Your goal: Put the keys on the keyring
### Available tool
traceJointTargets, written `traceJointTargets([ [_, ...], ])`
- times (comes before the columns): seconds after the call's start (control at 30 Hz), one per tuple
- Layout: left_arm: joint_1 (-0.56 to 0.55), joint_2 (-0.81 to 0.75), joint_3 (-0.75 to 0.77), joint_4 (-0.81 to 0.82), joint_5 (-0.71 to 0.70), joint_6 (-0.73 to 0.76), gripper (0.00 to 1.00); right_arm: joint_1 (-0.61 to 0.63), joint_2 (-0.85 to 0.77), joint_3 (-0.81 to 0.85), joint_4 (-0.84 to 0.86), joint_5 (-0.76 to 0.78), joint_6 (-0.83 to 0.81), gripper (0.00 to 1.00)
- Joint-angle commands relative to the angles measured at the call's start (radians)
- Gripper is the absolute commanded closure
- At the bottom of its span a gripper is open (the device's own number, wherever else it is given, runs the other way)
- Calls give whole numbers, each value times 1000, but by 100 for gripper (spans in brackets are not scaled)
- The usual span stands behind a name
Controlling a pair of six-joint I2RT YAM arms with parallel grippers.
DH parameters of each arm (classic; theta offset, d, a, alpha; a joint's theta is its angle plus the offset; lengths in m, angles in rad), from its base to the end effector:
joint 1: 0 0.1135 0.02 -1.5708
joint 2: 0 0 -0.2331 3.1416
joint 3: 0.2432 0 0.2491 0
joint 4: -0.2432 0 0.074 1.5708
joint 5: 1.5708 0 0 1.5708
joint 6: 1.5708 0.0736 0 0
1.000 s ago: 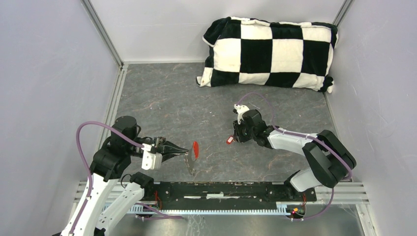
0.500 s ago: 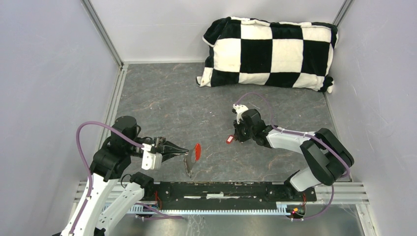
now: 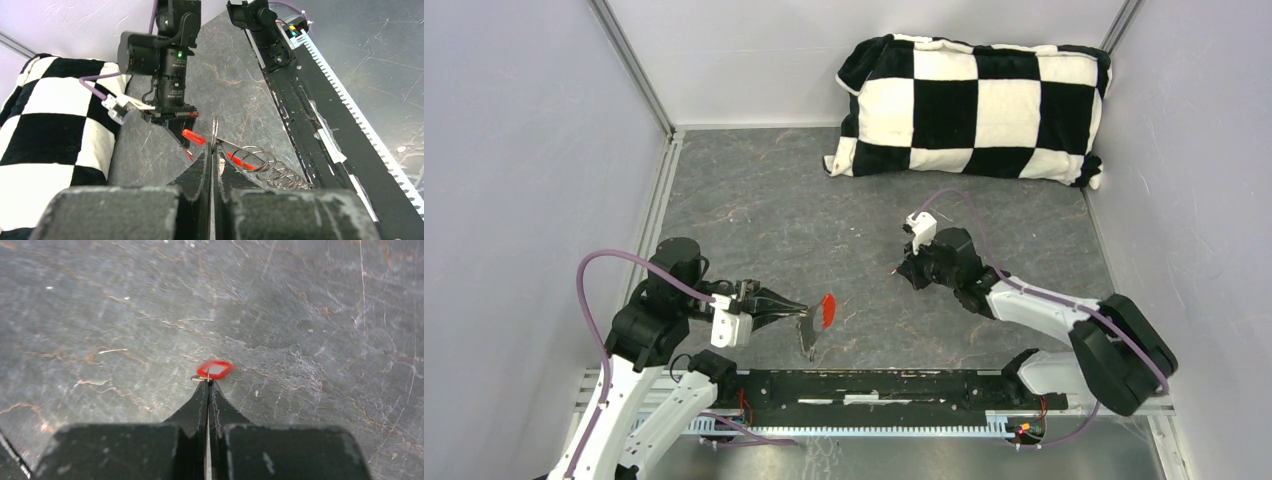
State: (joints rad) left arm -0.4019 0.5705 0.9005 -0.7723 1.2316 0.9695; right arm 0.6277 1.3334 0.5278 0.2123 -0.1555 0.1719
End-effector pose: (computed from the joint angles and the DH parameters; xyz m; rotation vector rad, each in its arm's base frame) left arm 0.0852 -0.1116 0.3323 1.5959 0.7988 -0.8178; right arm 0.2341 0.1840 0.1252 -0.5917 2.1439 0.6194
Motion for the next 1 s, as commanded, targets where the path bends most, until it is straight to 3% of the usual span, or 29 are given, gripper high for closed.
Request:
traceJointTargets([
  [0.0, -6, -1, 15, 17, 8, -54, 98, 1, -121, -47, 122, -127, -97, 100],
  [0.2, -5, 13, 18, 16, 17, -70, 98, 23, -296, -48, 61, -300, -212, 100],
  [0.37, -6, 26, 13, 15, 40, -94, 98, 64, -414, -5, -32, -315, -182, 100],
  [0.6, -5, 72, 22, 13, 76, -125, 98, 155, -445, 145, -191, -529, -272, 100],
  [0.97, -5, 98, 28, 16, 99, -145, 98, 297, -421, 387, -410, -478, -638, 100],
])
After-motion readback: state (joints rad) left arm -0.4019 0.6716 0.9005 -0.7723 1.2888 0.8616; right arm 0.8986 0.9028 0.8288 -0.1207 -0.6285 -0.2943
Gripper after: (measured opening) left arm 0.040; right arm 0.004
